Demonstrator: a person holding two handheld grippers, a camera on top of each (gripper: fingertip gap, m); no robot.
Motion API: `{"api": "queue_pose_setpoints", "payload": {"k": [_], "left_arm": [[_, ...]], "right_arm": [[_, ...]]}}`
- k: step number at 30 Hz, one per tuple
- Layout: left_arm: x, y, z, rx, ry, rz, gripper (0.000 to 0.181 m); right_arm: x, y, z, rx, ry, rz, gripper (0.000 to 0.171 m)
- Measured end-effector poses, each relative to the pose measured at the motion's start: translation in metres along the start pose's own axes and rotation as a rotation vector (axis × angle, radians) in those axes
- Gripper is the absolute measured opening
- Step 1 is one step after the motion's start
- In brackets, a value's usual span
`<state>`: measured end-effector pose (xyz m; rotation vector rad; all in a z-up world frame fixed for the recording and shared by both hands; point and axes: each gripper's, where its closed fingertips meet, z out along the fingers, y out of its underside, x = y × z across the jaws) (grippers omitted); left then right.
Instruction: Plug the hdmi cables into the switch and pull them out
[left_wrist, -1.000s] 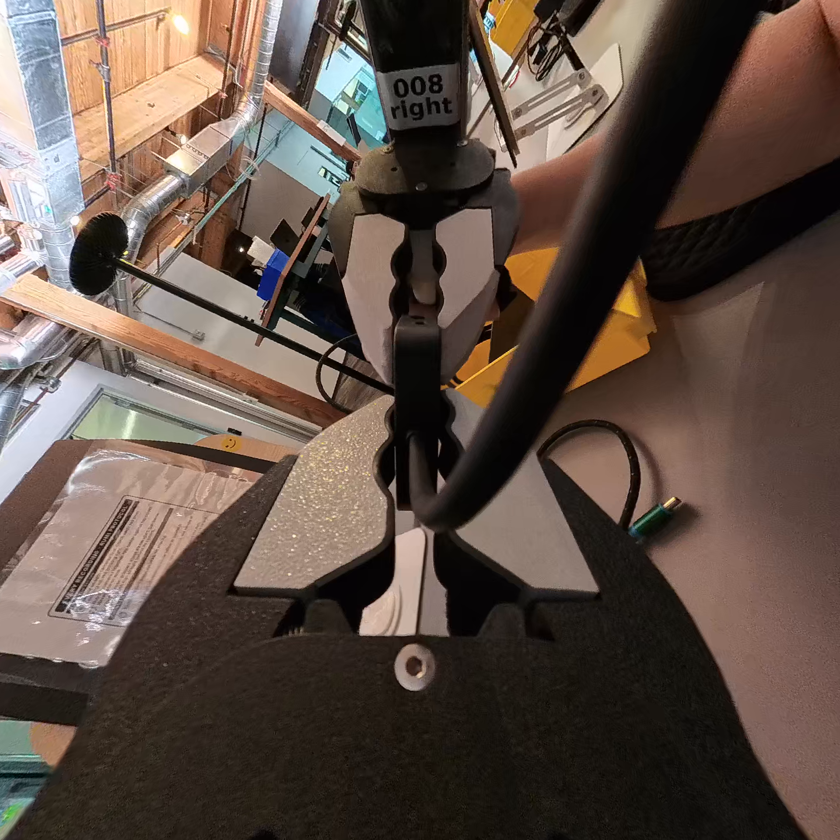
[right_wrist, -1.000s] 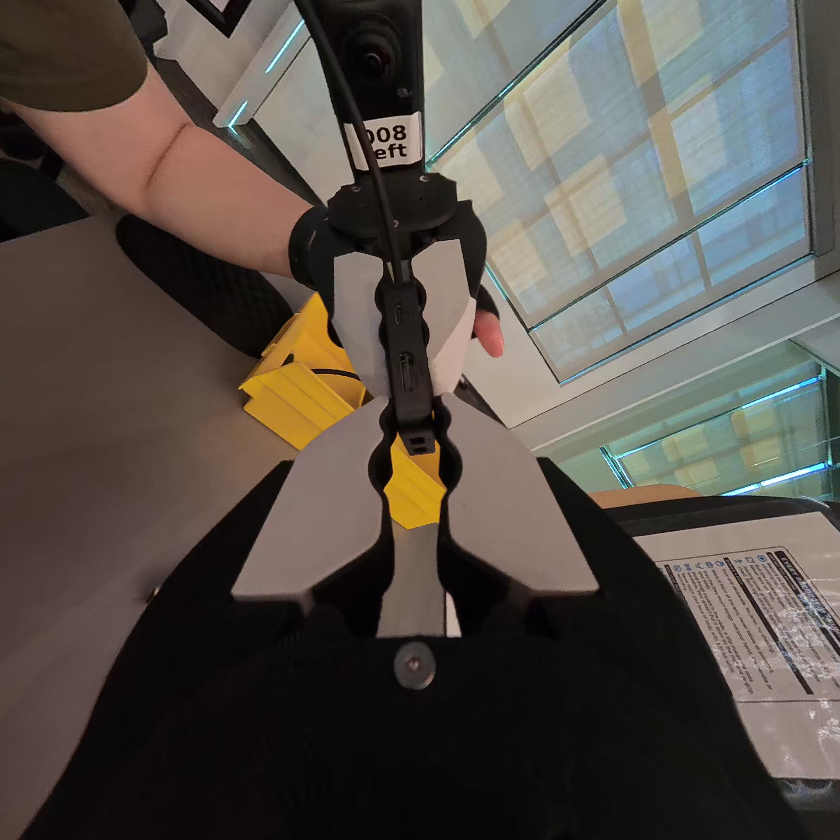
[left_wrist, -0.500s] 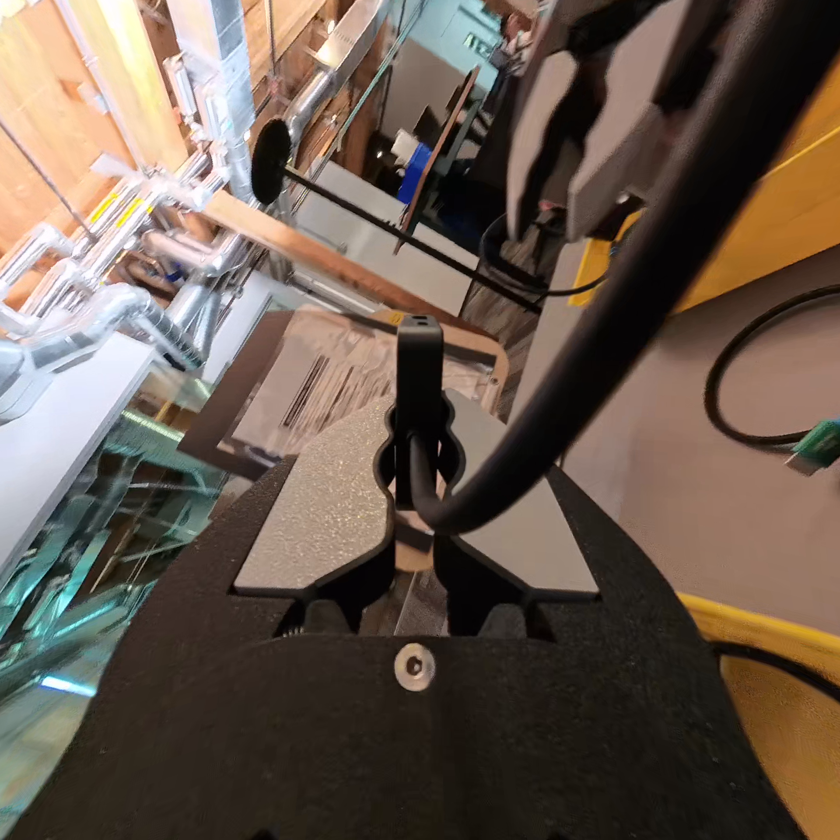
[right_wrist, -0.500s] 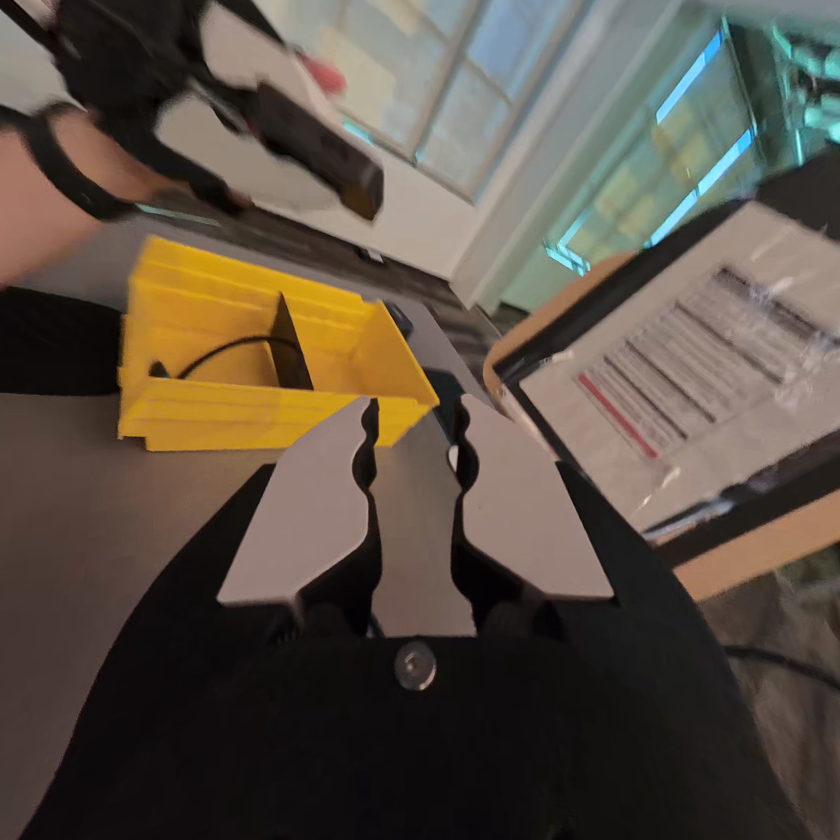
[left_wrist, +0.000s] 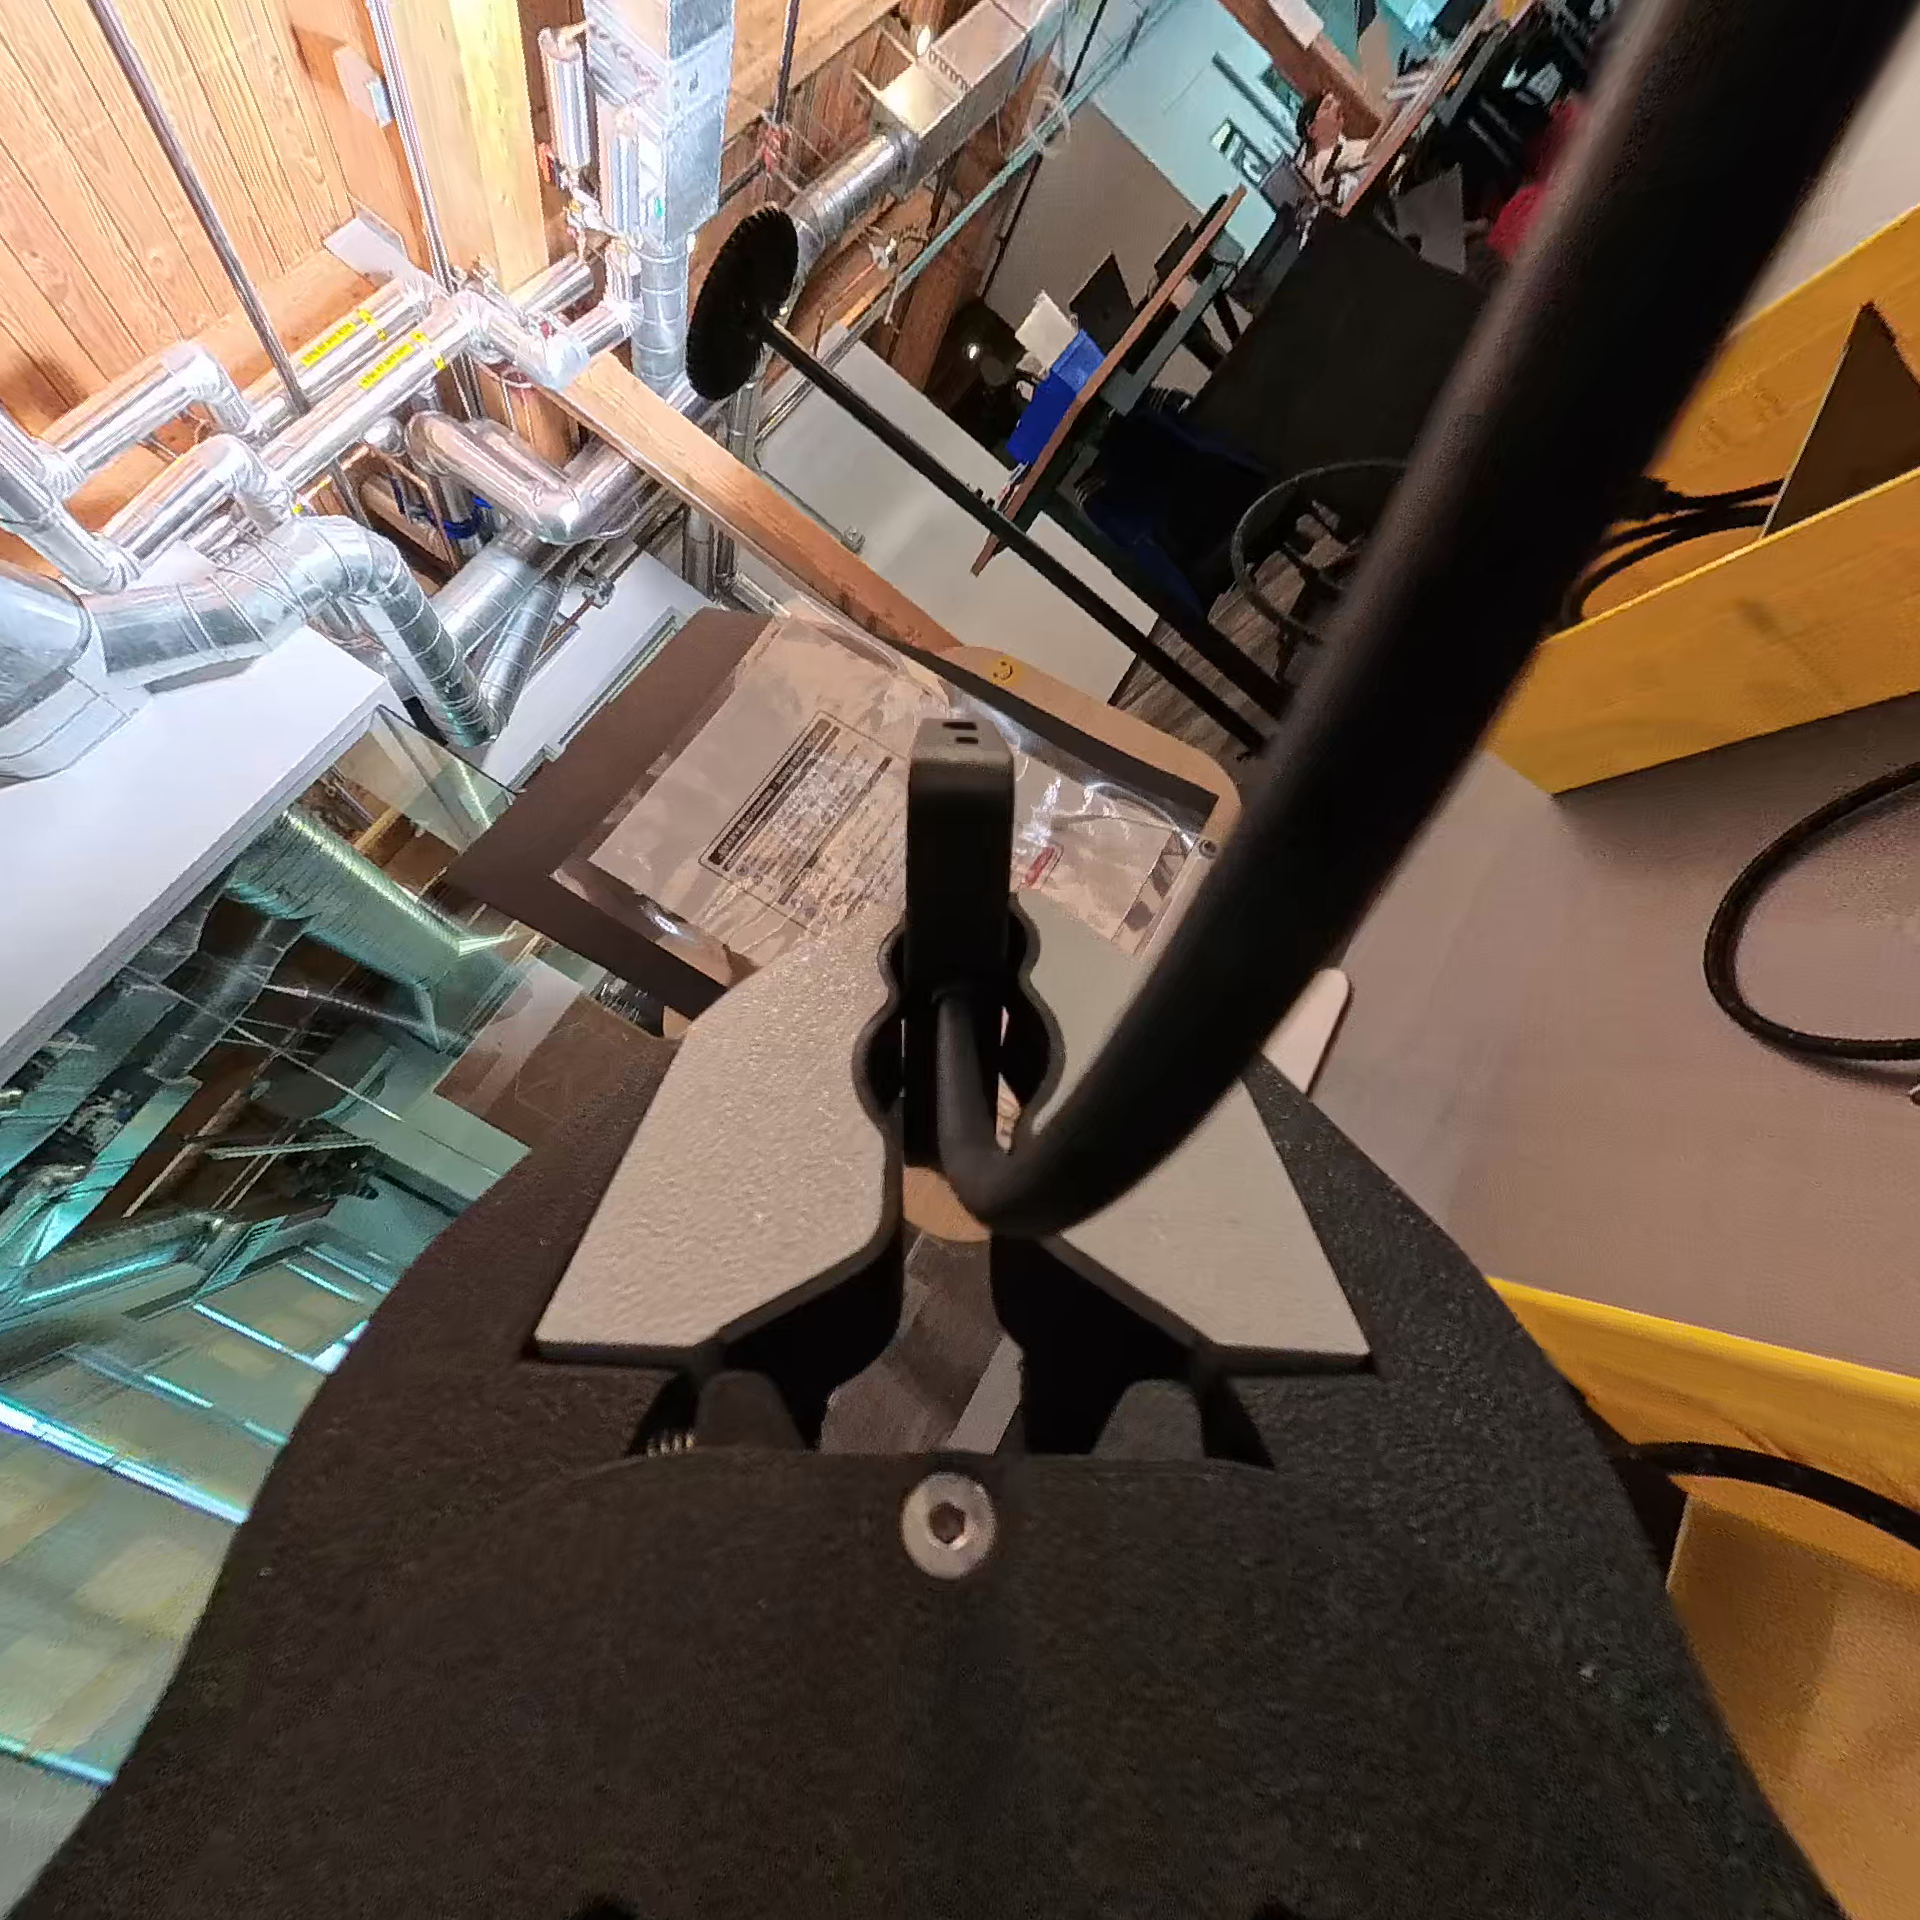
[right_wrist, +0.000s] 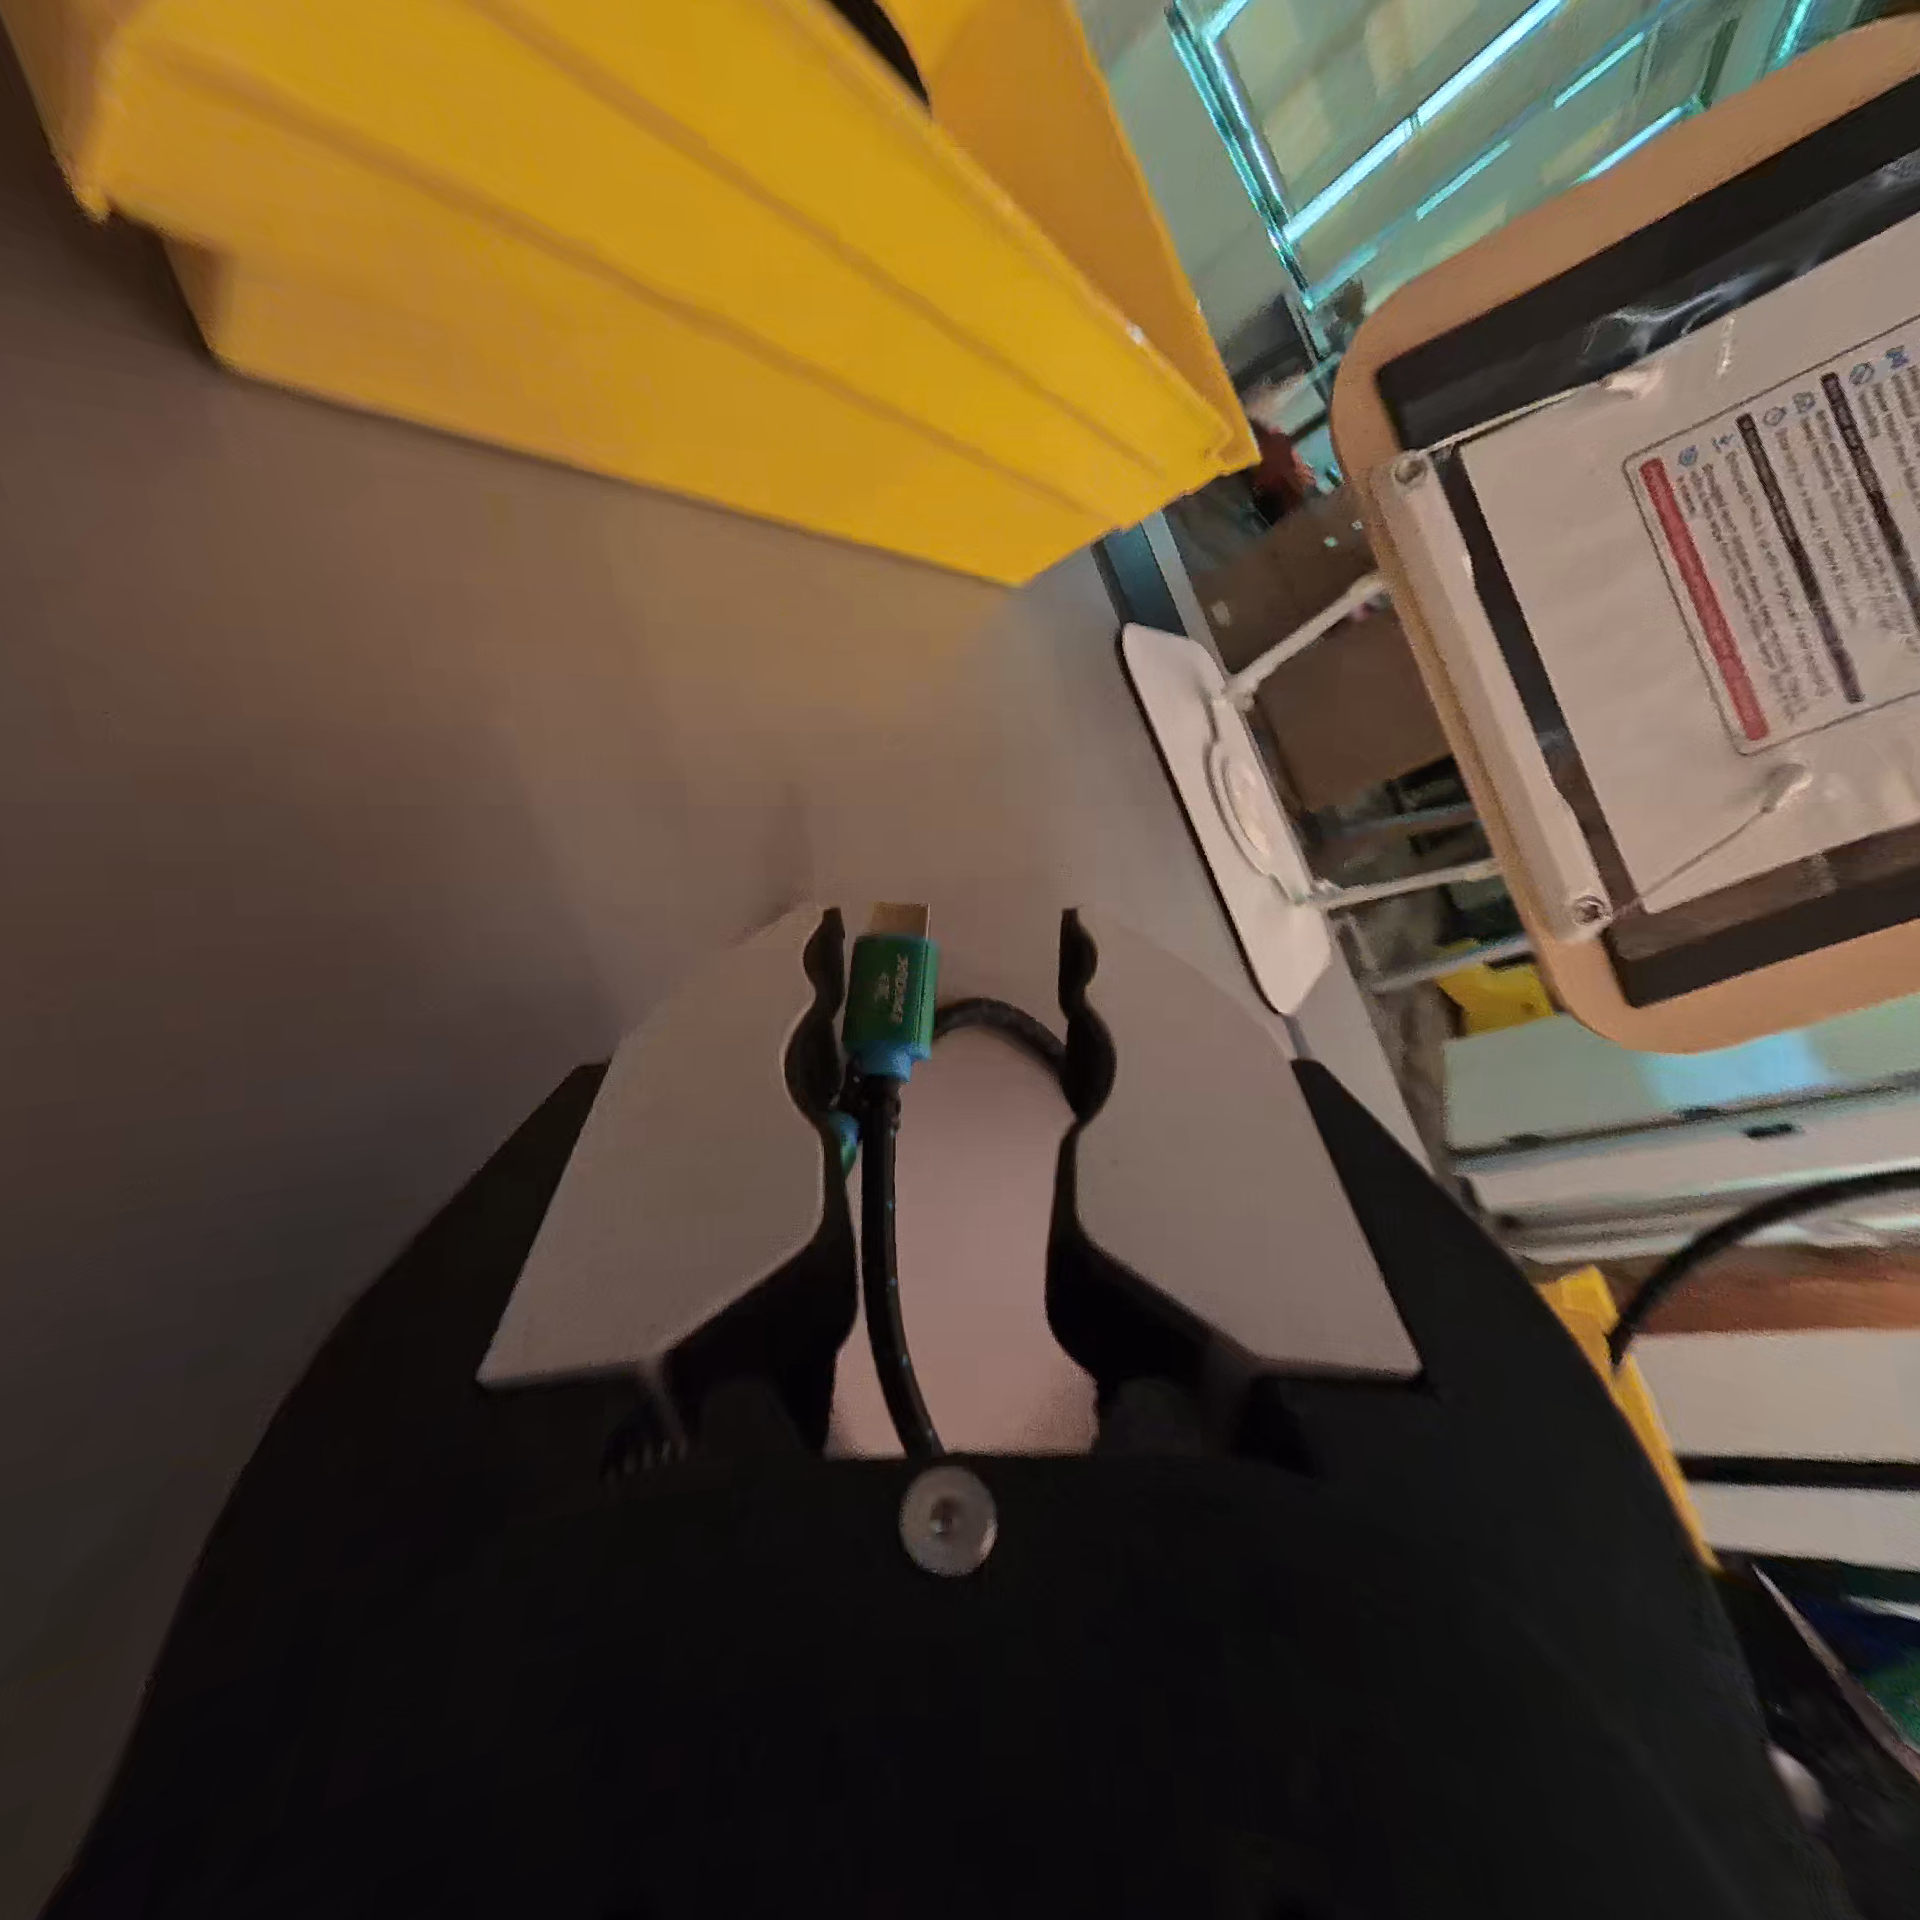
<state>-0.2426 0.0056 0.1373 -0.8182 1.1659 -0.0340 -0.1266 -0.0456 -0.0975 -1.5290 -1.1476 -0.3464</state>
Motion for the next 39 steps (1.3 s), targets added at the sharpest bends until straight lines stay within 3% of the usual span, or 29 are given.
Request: {"api": "queue_pose_setpoints", "payload": {"k": [3,7,11,17,22,28,33,35,39], "left_arm": [[0.003,-0.006,0.001,0.019,0.012,-0.004,0.013],[0.004,-0.015,0.000,0.046,0.018,-0.010,0.013],[0.002,-0.020,-0.002,0.058,0.014,-0.011,0.013],[-0.004,-0.021,-0.005,0.072,0.001,-0.032,0.013],[-0.006,-0.018,-0.006,0.064,-0.005,-0.035,0.013],[0.012,-0.013,0.008,-0.012,0.053,-0.013,0.013],[0.061,0.005,0.033,-0.158,0.173,0.200,0.013],[0.094,0.001,0.042,-0.102,0.262,0.241,0.013],[0.151,-0.010,0.049,-0.019,0.455,0.244,0.013]], "right_arm": [[-0.001,0.012,0.005,-0.077,0.057,-0.053,0.035],[0.002,0.018,0.007,-0.121,0.069,0.077,0.027],[0.004,0.019,0.007,-0.131,0.024,0.292,0.035],[0.005,0.011,0.008,-0.168,0.001,0.431,0.041],[0.013,0.027,0.003,-0.257,0.044,0.410,0.041],[-0.010,0.040,0.003,-0.292,-0.159,0.692,0.041],[0.067,0.022,-0.036,-0.045,-0.006,0.729,0.040],[0.093,0.001,-0.057,0.131,-0.042,0.735,0.058],[0.097,-0.046,-0.086,0.378,-0.089,0.275,0.057]]}}
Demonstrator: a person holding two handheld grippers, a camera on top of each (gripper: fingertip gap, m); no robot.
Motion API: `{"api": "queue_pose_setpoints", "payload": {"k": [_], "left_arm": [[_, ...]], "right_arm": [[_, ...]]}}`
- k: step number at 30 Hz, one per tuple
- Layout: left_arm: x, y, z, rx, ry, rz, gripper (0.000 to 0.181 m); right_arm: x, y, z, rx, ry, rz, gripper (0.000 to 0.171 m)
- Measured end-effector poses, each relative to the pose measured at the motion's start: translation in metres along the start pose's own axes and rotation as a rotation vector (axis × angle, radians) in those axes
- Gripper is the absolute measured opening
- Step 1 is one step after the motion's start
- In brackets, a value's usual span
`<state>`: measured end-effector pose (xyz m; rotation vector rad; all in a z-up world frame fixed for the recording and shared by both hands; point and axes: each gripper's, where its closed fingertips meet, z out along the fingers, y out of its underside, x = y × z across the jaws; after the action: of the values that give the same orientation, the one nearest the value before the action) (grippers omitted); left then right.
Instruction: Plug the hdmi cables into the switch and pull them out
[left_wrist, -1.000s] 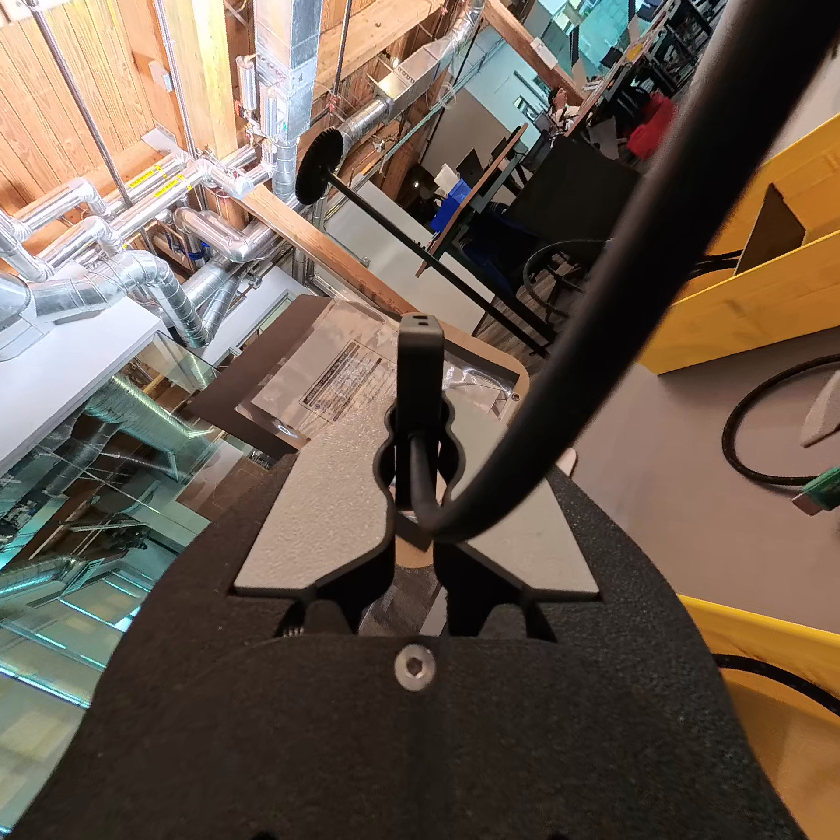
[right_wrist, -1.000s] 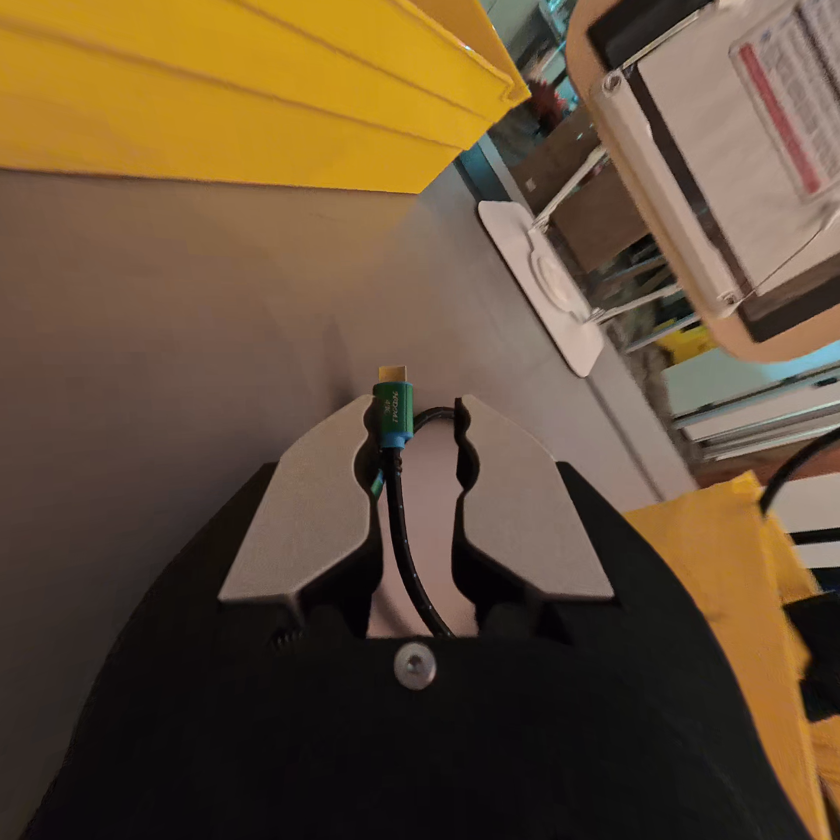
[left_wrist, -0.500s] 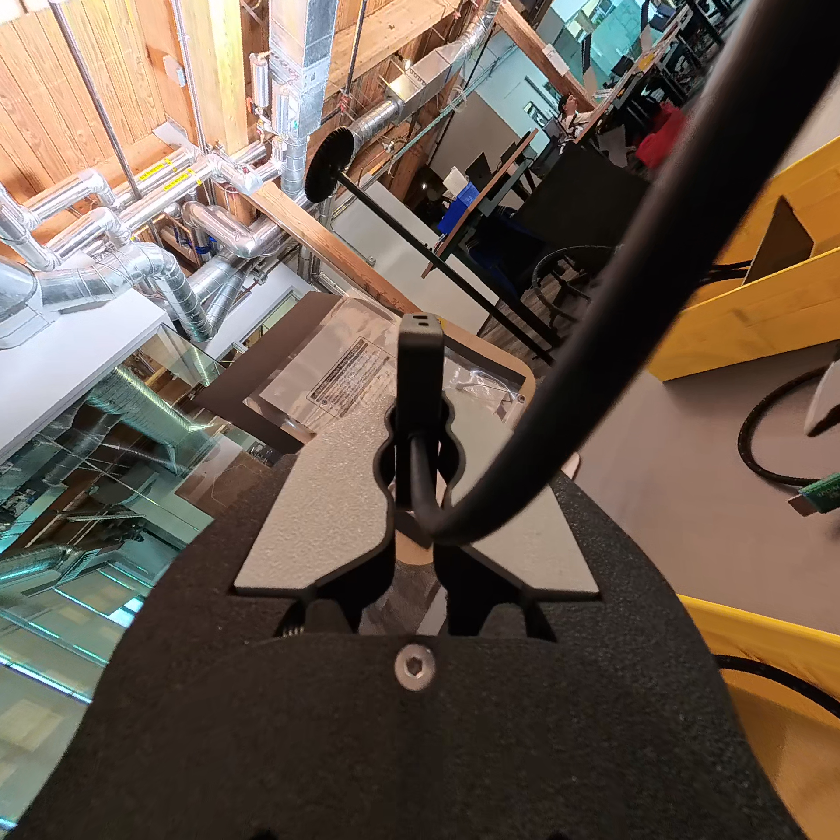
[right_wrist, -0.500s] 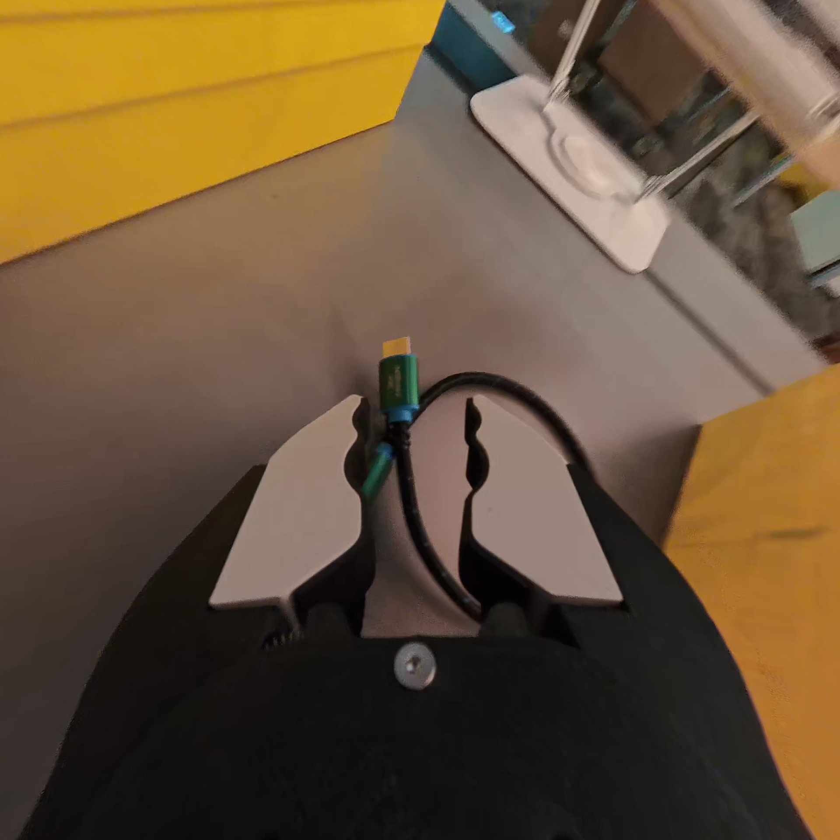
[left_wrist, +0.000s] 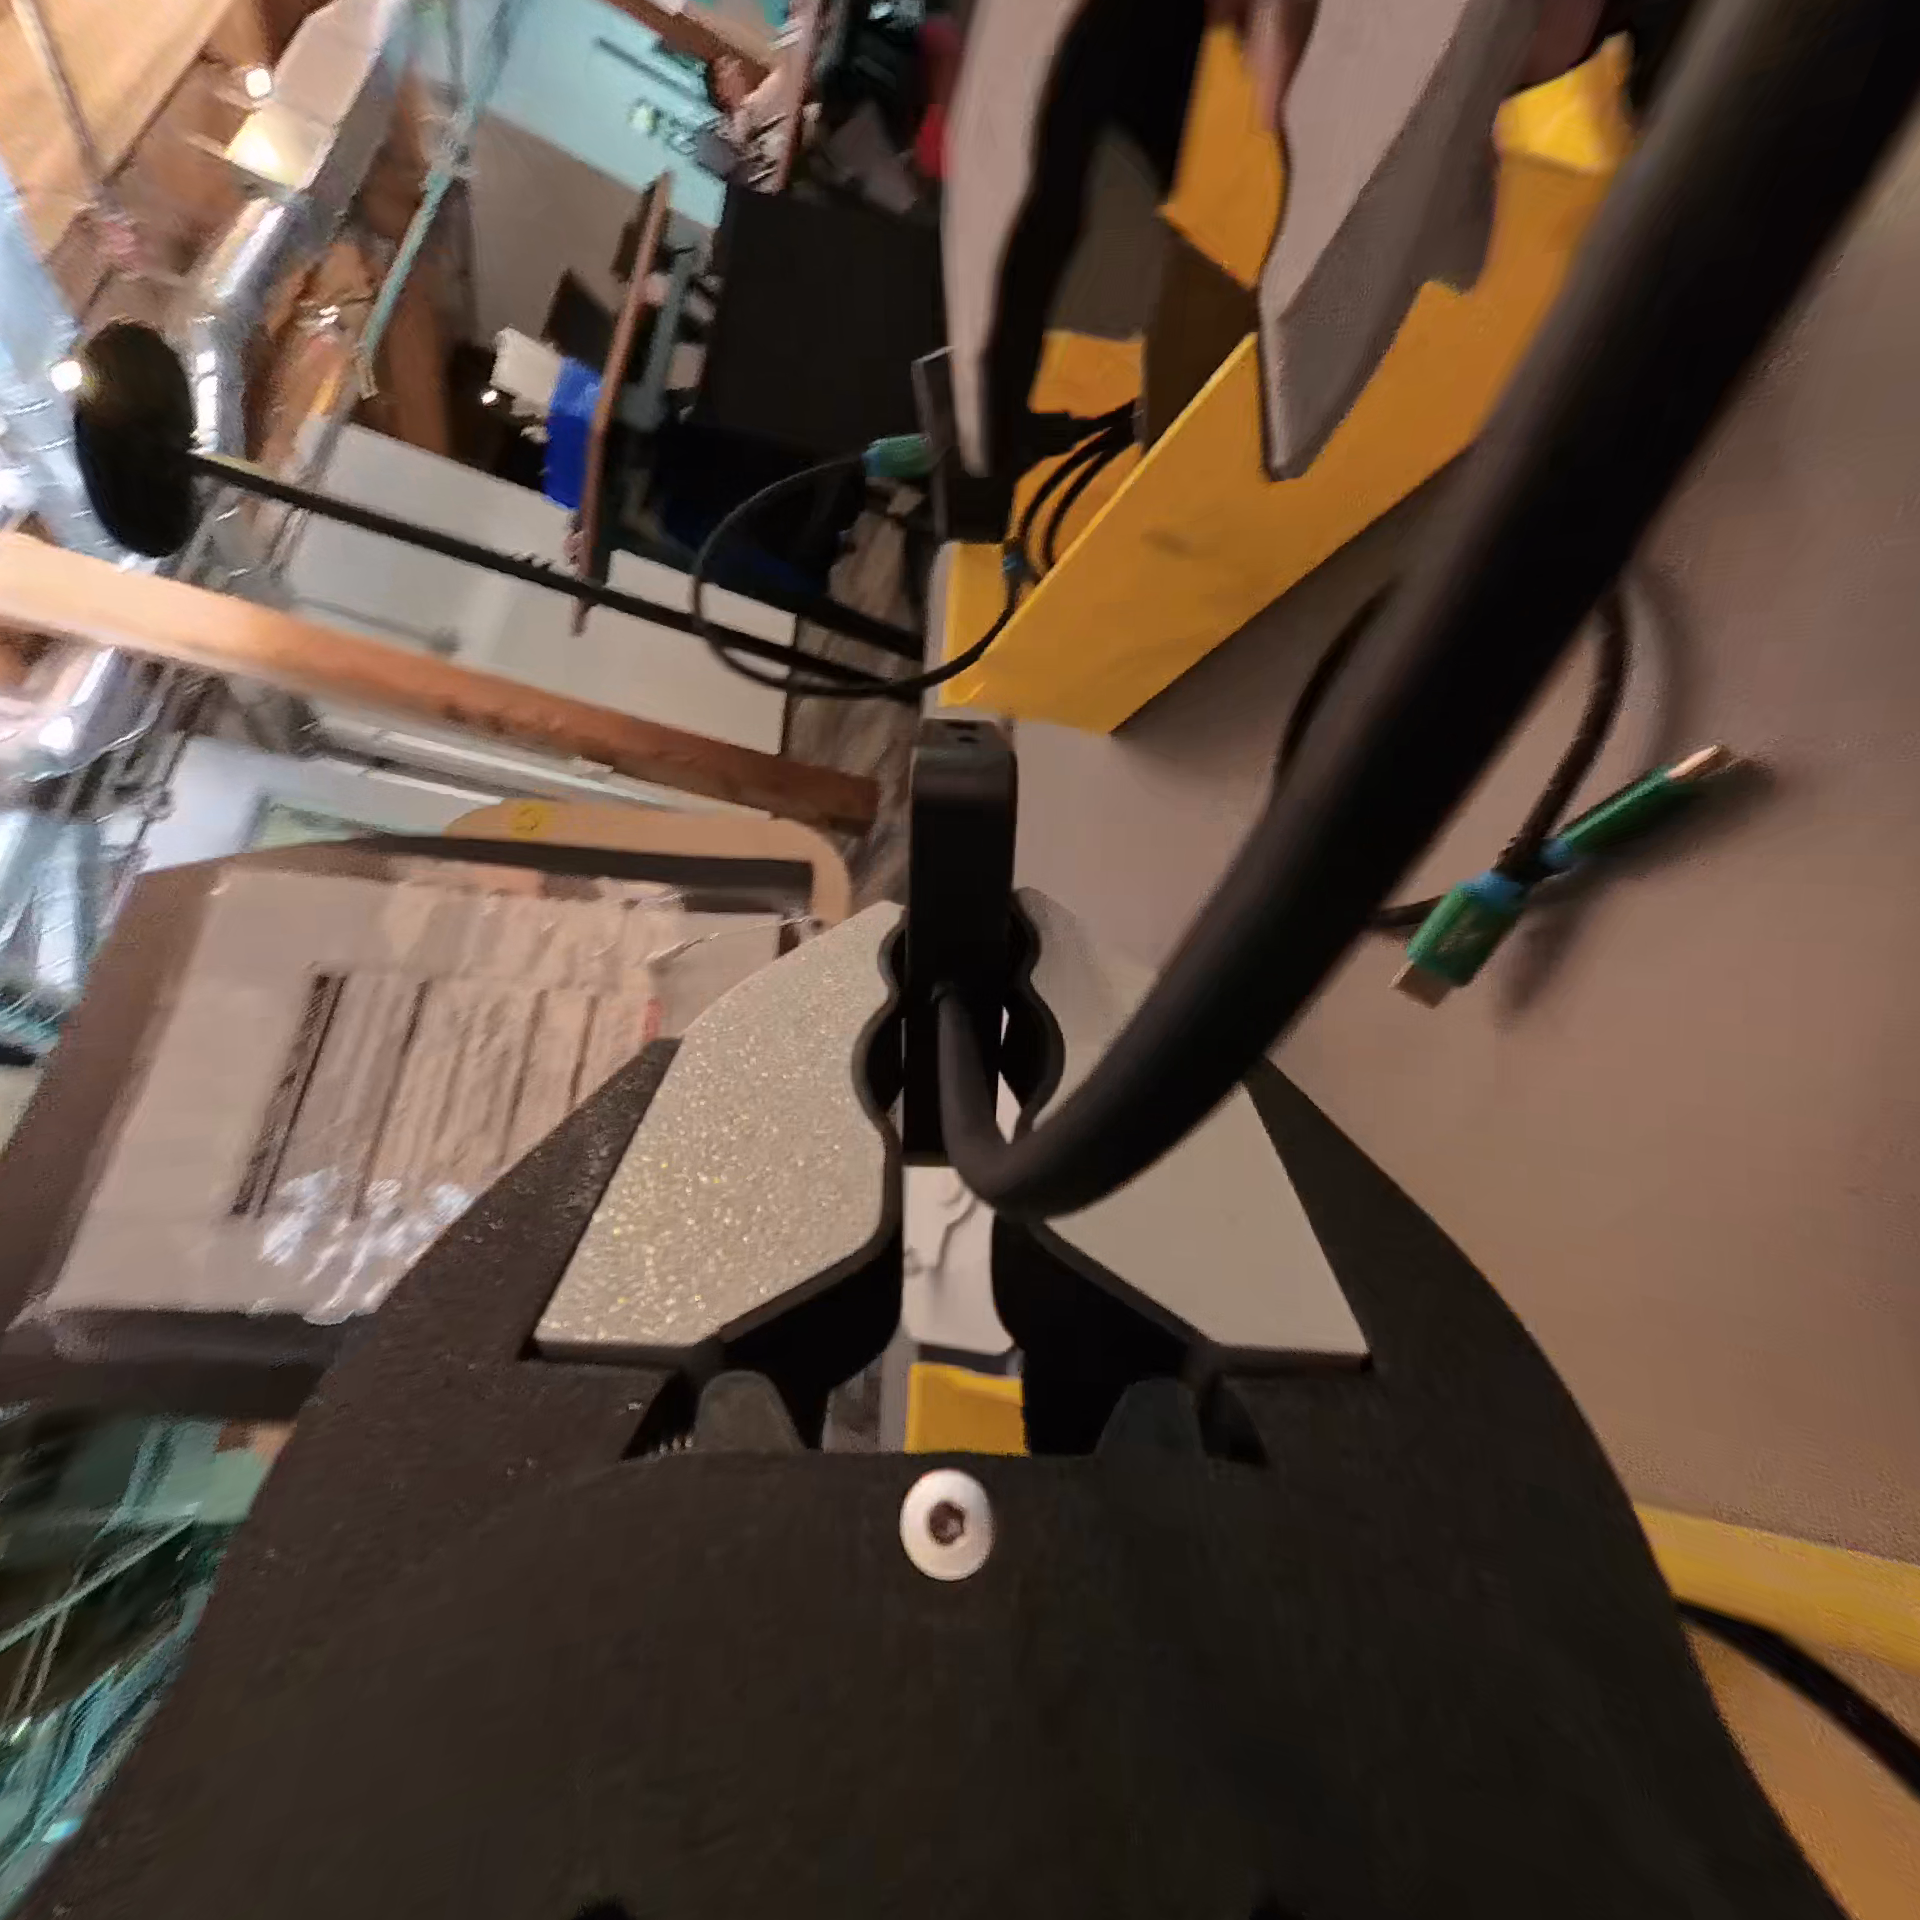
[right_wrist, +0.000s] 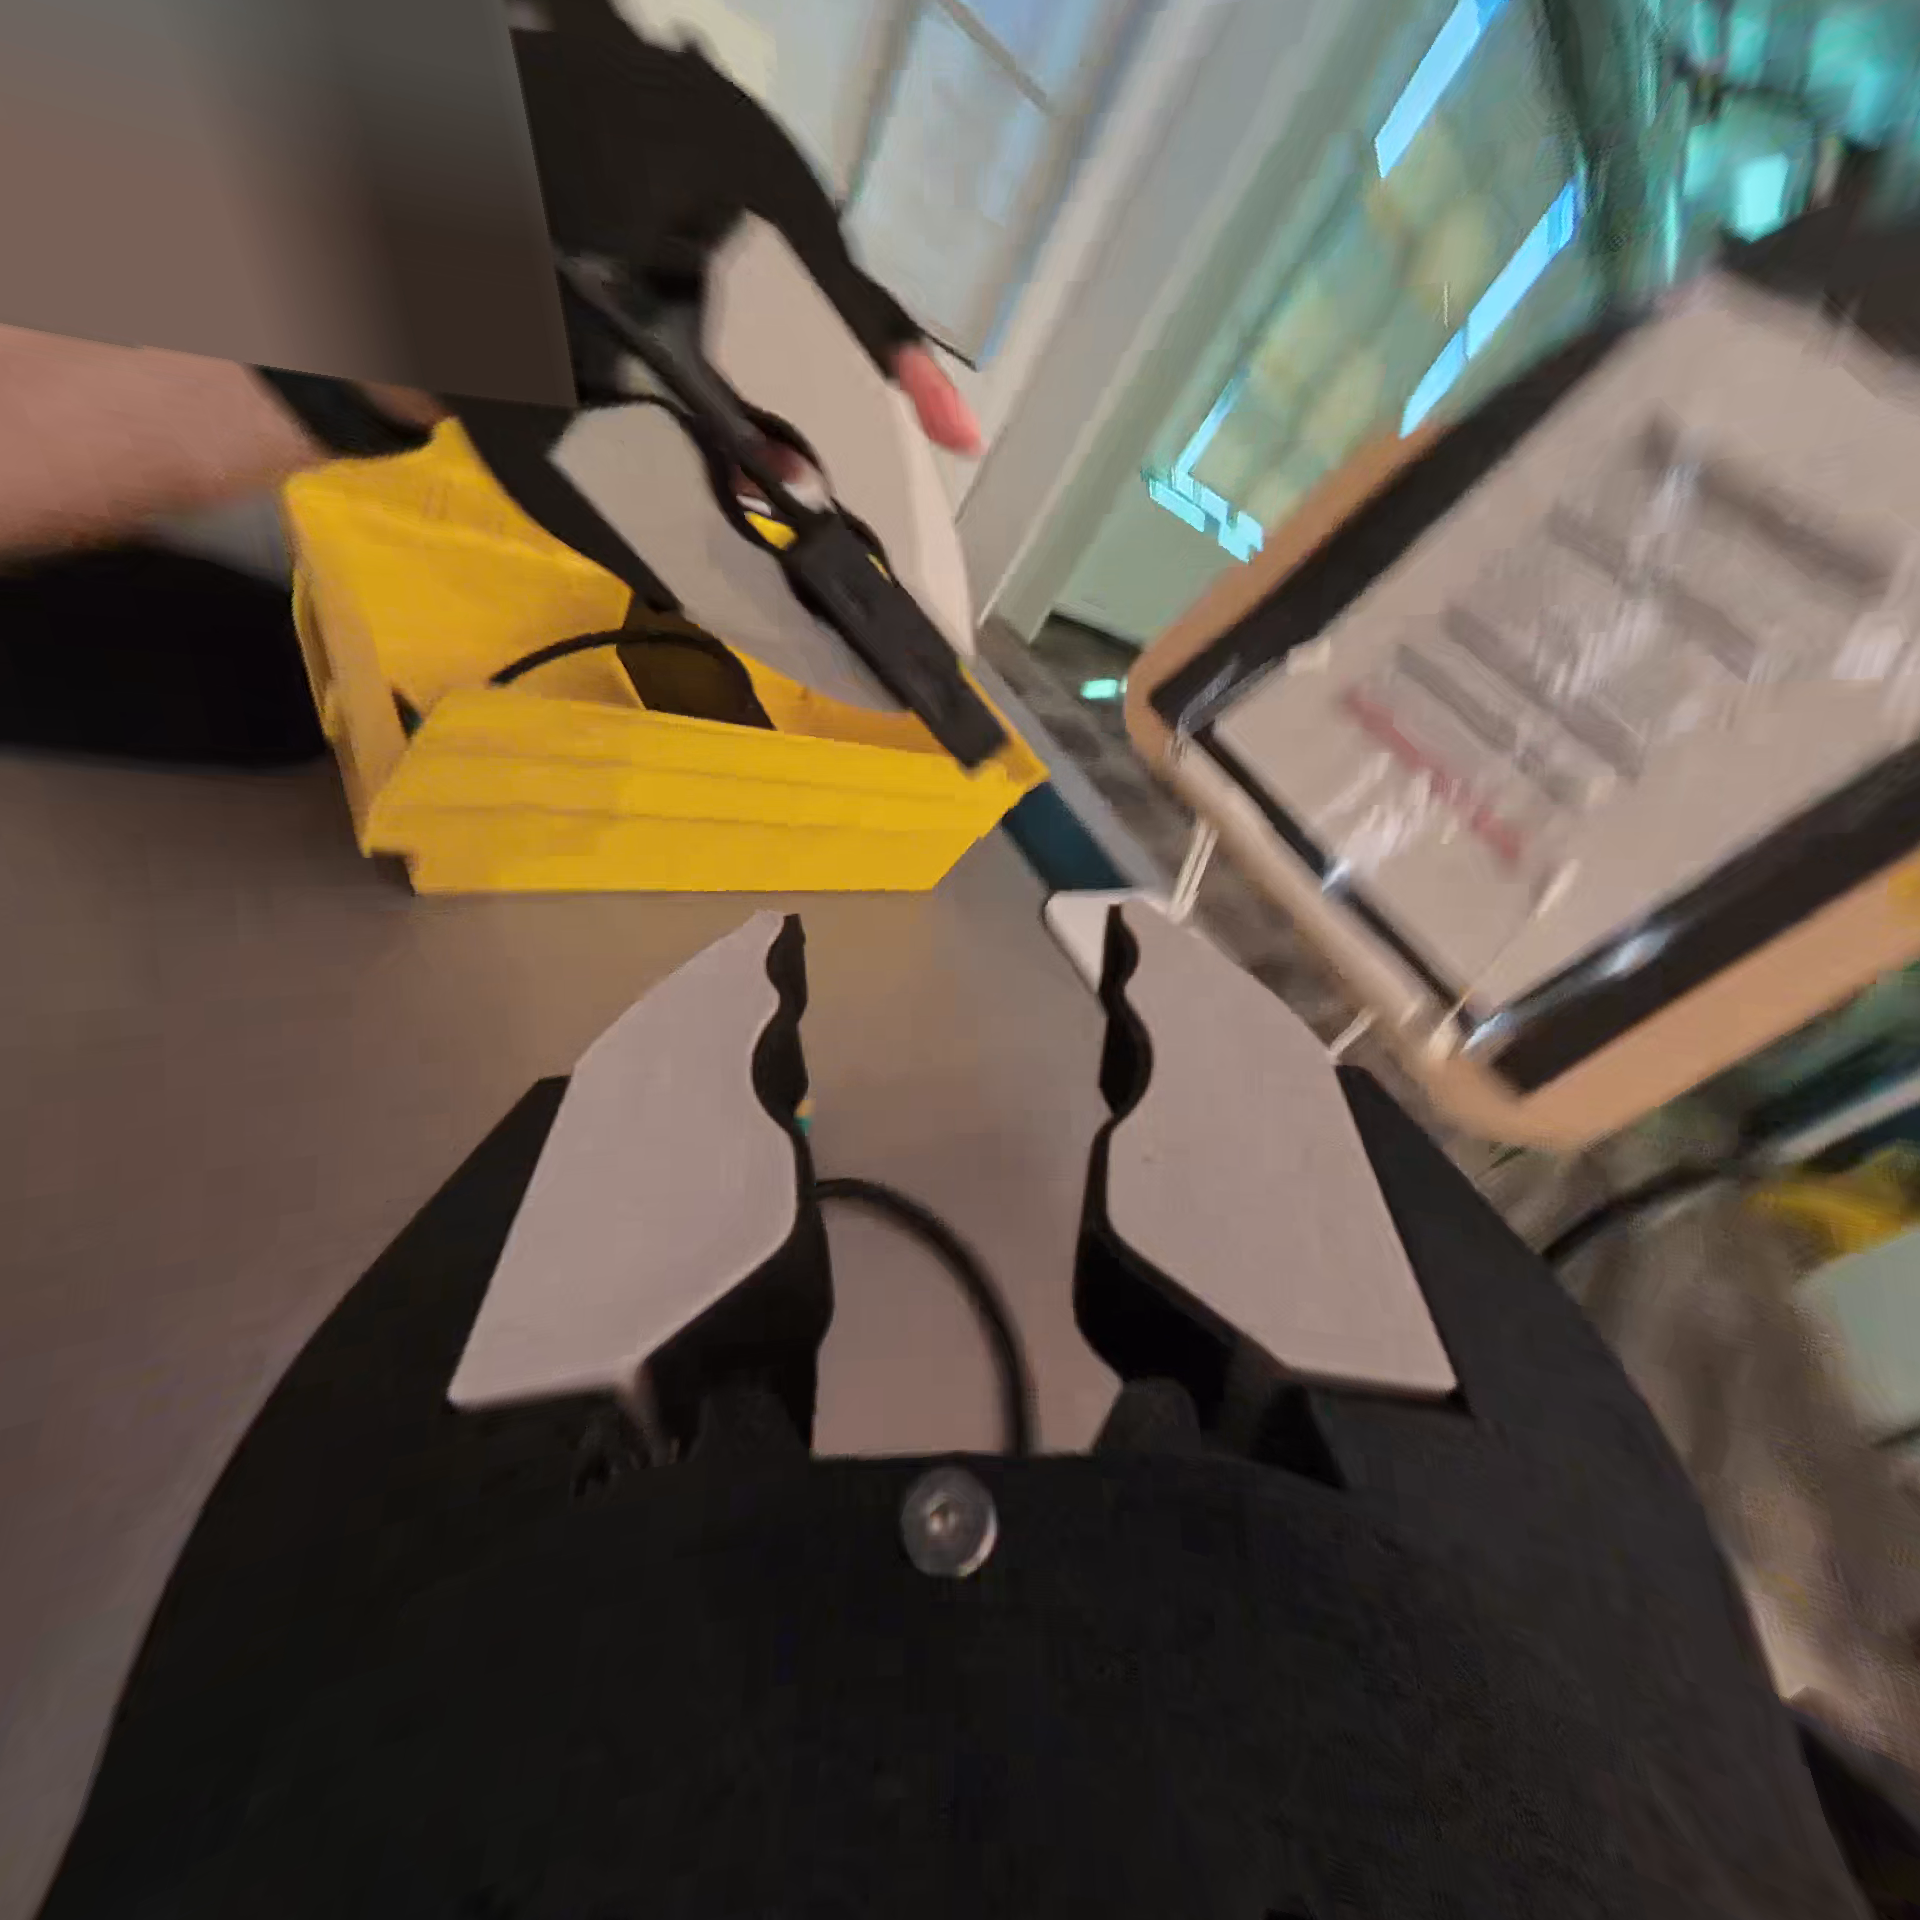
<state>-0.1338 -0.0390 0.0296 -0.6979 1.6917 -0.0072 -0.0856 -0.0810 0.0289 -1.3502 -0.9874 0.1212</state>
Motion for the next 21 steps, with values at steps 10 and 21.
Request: {"api": "queue_pose_setpoints", "payload": {"k": [10,21], "left_arm": [[0.044,-0.035,0.008,0.110,0.226,-0.087,0.015],[-0.025,0.025,-0.041,-0.060,0.034,-0.360,0.061]], "right_arm": [[-0.030,0.000,0.024,-0.072,0.033,-0.644,0.017],[-0.096,0.070,0.017,-0.258,-0.142,-0.684,0.016]]}}
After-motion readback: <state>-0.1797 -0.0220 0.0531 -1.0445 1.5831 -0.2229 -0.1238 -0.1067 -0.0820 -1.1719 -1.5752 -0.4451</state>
